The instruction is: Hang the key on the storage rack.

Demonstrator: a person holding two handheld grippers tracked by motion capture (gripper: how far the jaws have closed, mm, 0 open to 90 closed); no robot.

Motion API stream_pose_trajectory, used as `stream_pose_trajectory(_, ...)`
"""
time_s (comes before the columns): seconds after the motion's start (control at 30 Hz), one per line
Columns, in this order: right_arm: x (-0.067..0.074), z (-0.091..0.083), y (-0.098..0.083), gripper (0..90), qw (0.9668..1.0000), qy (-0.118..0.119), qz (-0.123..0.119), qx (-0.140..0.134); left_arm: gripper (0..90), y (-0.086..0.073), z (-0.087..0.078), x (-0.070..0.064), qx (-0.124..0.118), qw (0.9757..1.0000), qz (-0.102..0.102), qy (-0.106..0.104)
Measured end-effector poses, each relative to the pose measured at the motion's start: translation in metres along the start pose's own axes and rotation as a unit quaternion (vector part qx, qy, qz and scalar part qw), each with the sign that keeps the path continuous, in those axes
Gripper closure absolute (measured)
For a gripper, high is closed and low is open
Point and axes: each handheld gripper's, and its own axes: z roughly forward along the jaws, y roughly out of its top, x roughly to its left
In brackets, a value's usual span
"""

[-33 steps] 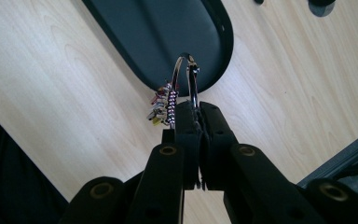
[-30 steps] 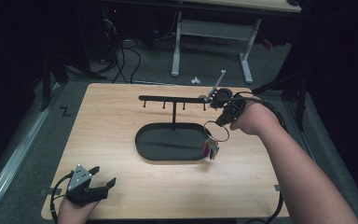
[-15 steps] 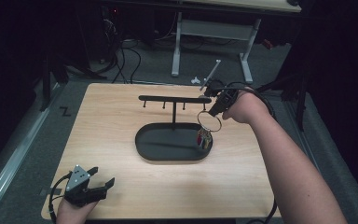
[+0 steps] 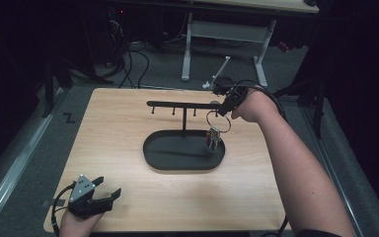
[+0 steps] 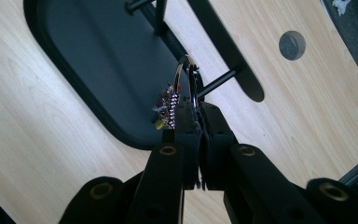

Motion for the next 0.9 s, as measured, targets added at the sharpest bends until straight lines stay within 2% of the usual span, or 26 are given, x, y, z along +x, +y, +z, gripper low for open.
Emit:
stream_pose_trajectory(0.13, -0.003, 0.003, 0.001, 87.7, 1.0, 0.0, 0.009, 0.001, 21.1, 0.0, 0.0, 0.0, 0.002, 1.0, 0.0, -0.001)
stream_pose_trajectory(0.47, -0.009, 0.01, 0.003, 87.6, 0.9998, 0.01, 0.013, 0.012, 21.2, 0.0, 0.002, -0.001, 0.006, 1.0, 0.0, -0.002)
stream_pose_trajectory(0.67, -0.014, 0.015, 0.004, 87.6, 0.9996, 0.008, 0.018, 0.017, 21.2, -0.001, 0.002, 0.0, 0.005, 1.0, -0.001, 0.0)
stream_pose_trajectory(0.9, -0.015, 0.021, 0.005, 86.9, 0.9996, 0.007, 0.029, 0.004, 21.2, 0.0, 0.002, 0.0, 0.007, 1.0, 0.0, -0.001)
